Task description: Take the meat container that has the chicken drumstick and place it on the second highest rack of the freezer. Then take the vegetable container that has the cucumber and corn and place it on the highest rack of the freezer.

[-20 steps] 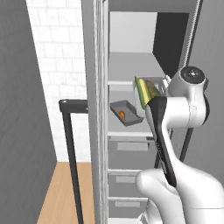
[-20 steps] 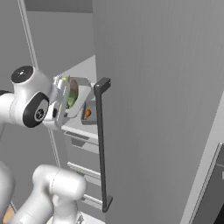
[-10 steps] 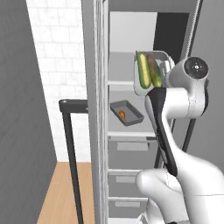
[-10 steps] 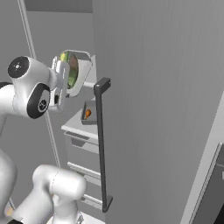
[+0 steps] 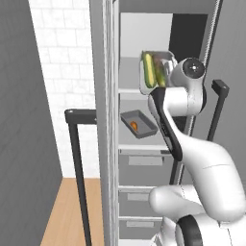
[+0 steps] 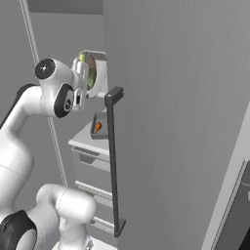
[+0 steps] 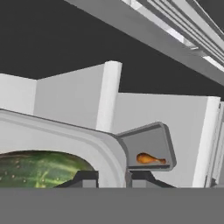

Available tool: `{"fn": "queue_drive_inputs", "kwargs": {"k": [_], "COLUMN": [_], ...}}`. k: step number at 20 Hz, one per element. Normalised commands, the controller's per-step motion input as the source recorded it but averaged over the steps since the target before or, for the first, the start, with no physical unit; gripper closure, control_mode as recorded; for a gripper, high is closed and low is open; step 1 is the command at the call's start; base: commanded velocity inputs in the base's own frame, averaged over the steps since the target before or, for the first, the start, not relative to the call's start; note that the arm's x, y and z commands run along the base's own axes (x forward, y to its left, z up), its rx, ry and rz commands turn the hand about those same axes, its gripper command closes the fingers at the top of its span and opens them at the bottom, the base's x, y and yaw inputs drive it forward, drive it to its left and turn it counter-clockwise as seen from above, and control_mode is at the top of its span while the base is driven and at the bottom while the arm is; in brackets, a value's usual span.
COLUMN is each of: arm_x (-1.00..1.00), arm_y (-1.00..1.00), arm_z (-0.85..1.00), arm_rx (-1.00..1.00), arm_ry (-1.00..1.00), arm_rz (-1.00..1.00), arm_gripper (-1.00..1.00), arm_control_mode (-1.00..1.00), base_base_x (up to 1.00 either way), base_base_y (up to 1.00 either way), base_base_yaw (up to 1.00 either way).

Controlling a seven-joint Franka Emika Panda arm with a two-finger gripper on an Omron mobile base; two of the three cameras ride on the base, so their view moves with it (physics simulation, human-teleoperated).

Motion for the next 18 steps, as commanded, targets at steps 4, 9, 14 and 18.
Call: {"fn": "queue_drive_inputs", "kwargs": {"k": [4, 9, 14, 18], "arm_x": [0.8, 0.74, 0.59, 0.32], "arm_y": [-0.08, -0.12, -0.16, -0.11], "arm_z": [-0.13, -0.07, -0.01, -0.03], "arm_rx": [0.0, 0.0, 0.0, 0.0], "arm_ry": [0.0, 0.0, 0.0, 0.0], "arm_rz": [0.0, 0.0, 0.0, -0.04], "arm_gripper": [1.0, 1.0, 1.0, 1.0], "arm_control_mode": [-1.0, -1.0, -1.0, -1.0], "base_base_x": [0.0, 0.0, 0.0, 0.0], "base_base_y": [0.0, 0.0, 0.0, 0.0], "base_base_yaw": [0.0, 0.0, 0.0, 0.0]}}
